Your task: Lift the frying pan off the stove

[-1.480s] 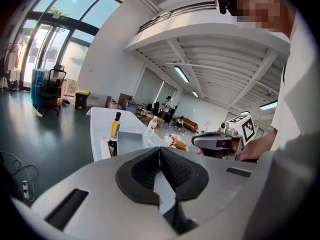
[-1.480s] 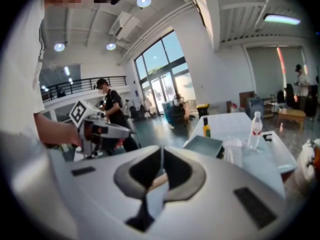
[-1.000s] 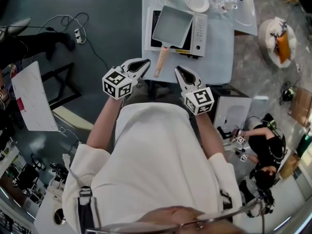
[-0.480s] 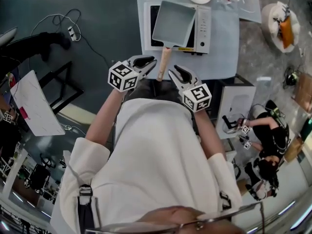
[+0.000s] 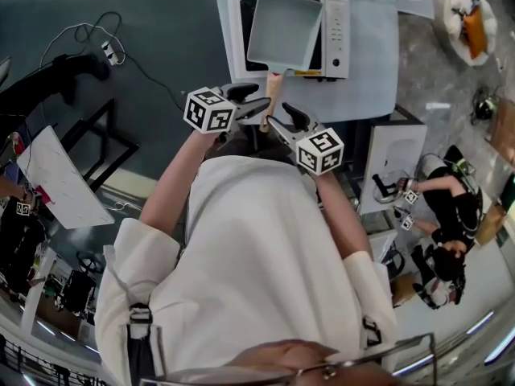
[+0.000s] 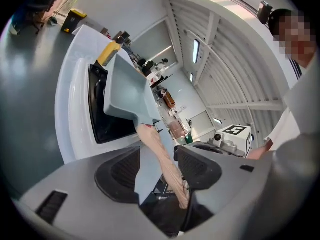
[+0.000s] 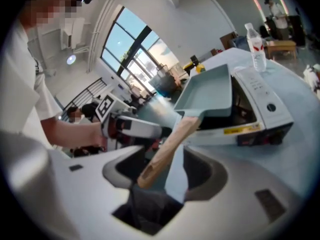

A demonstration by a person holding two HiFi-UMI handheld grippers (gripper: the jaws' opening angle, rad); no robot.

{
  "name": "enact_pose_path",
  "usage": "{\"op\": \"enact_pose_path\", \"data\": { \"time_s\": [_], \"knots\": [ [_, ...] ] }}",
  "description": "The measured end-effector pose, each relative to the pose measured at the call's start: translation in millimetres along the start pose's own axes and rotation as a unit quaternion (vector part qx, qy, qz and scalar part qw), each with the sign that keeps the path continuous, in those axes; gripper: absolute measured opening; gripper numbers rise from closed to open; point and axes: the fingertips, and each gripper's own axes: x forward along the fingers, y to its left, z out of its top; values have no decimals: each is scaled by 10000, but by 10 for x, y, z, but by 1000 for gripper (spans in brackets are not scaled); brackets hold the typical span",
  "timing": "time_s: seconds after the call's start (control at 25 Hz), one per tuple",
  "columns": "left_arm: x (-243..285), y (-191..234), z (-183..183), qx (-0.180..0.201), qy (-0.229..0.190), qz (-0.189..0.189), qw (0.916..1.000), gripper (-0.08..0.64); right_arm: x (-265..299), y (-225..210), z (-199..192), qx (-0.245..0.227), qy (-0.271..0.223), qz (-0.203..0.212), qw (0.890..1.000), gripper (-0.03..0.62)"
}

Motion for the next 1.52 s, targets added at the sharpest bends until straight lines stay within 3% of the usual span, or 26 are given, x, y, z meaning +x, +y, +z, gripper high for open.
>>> {"op": "enact_pose_path", "data": {
  "time_s": [0.44, 0.88, 0.96, 1.04, 1.52],
  "knots": [
    [396, 85, 54, -399, 355, -504, 9973, 295, 304, -30, -159, 322, 419, 394, 9978, 272],
    [716, 2, 99, -590, 787, -1257, 9872, 295, 502, 110, -185, 557, 650, 1002, 9913, 268],
    [751, 0, 103, -518, 837, -1312, 9865, 288, 519, 106, -186, 580, 664, 1041, 9907, 262],
    [772, 7, 123, -516, 831, -1343, 9861, 242, 528, 87, -178, 653, 651, 1065, 9900, 209],
    [715, -28, 166, -482, 782, -1465, 9849, 230, 537, 158, -115, 682, 444, 1163, 9899, 202]
  ]
}}
